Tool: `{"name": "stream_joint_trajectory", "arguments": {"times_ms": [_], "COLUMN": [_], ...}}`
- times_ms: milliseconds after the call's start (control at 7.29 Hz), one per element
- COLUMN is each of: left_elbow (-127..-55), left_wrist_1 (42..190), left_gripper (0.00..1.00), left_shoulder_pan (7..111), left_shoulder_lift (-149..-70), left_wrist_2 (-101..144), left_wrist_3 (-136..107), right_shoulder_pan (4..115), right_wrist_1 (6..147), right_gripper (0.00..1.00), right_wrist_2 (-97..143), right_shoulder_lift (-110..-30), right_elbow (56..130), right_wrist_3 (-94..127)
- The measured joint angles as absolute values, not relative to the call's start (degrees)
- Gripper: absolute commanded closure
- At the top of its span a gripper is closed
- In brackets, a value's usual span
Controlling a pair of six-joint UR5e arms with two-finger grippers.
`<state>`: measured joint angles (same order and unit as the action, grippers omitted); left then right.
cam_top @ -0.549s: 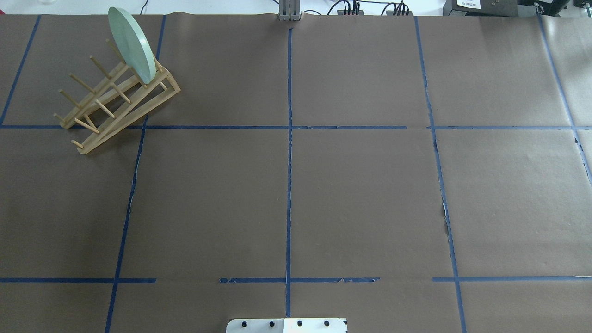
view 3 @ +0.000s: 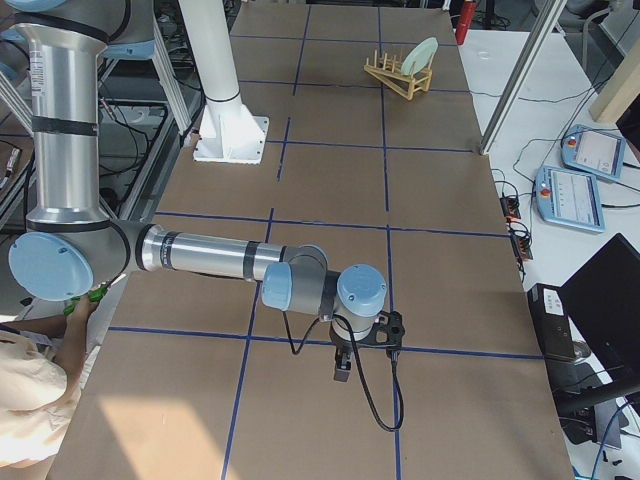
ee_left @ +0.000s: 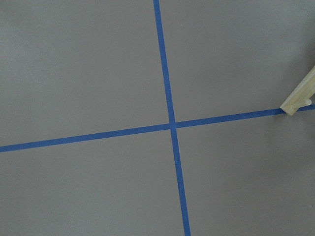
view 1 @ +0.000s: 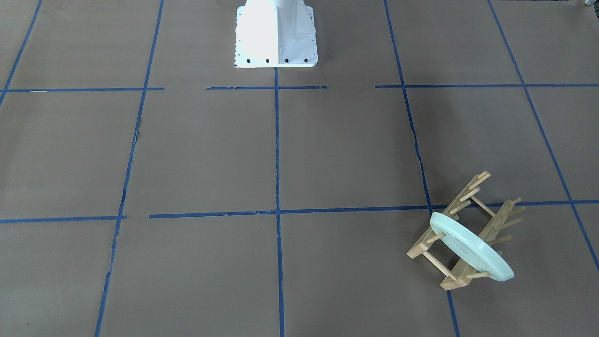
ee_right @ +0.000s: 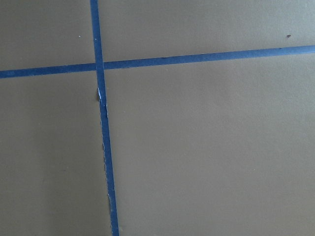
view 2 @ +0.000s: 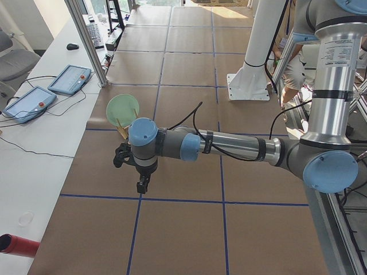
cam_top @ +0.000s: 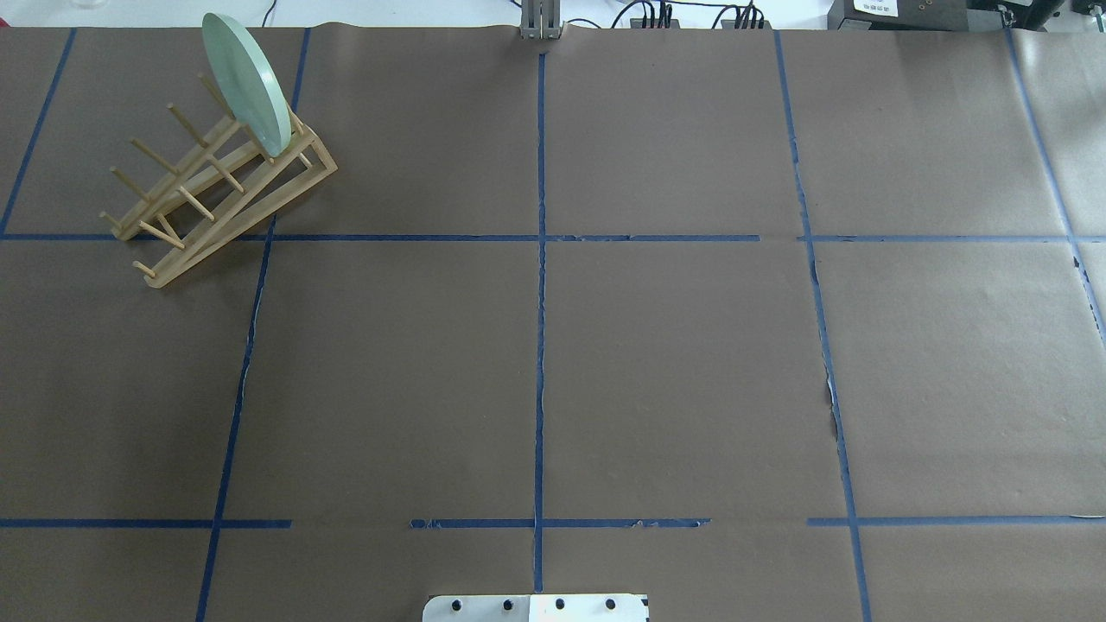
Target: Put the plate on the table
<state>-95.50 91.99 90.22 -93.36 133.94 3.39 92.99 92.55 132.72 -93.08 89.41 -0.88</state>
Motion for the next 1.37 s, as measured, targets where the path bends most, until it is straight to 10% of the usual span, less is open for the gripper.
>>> {"name": "stream_joint_trajectory", "arguments": {"times_ms": [549,1373], "left_elbow": [-87.61,-80.7], "left_wrist_1": [109.09,150.8], "left_gripper": [0.0,0.0], "left_shoulder_pan": [87.78,72.4], "left_shoulder_lift": [-103.42,-111.99], "left_wrist_2": [134.37,132.59], "left_wrist_3": [-7.8,-91.83], "right_shoulder_pan": [92.99,92.99], "right_wrist_1": [92.55,92.55], "right_gripper": [0.0,0.0], "right_wrist_2": [132.72,132.72], "right_shoulder_lift": [-93.07,-93.08], "right_elbow": [89.43,89.39], "right_wrist_3": [-0.88,-0.88]}}
